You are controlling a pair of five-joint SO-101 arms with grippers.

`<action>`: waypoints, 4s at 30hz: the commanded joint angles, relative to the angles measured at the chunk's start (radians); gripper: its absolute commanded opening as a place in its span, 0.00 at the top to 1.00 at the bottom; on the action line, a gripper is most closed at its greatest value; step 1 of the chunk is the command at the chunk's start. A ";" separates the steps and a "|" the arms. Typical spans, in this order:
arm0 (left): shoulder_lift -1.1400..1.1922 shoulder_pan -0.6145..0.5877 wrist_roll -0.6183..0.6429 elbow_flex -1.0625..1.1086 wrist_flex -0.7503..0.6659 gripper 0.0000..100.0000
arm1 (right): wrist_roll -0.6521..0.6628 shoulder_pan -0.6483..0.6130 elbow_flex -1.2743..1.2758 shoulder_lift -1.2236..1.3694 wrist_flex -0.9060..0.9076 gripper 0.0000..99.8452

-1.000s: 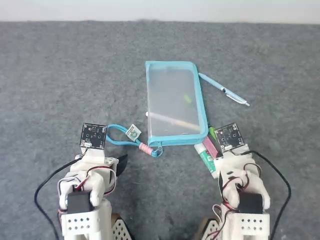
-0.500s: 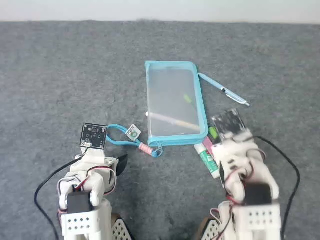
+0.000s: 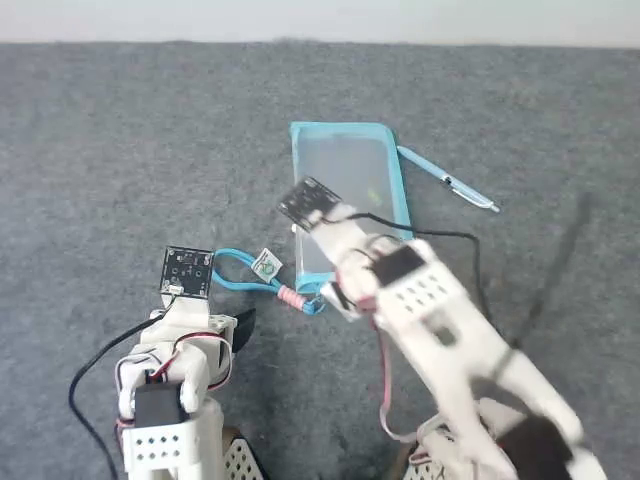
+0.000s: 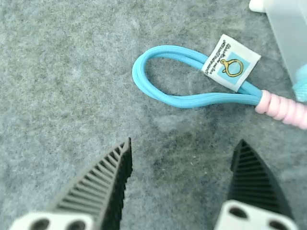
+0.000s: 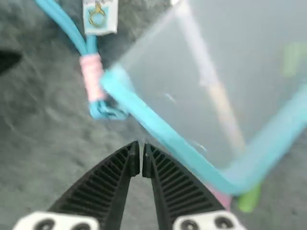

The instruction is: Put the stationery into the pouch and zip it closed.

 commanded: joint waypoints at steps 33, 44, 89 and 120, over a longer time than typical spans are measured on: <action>-0.018 -0.003 0.006 -0.008 -0.003 0.69 | -0.236 0.248 -0.445 0.343 -0.015 0.99; -0.018 -0.003 0.006 -0.008 -0.003 0.69 | -0.678 0.024 -0.446 0.348 -0.016 0.96; -0.018 -0.003 0.006 -0.008 -0.003 0.69 | -1.010 0.056 -0.637 0.700 0.053 0.90; -0.018 -0.003 0.006 -0.008 -0.003 0.69 | -0.695 0.041 -0.902 0.756 0.470 0.82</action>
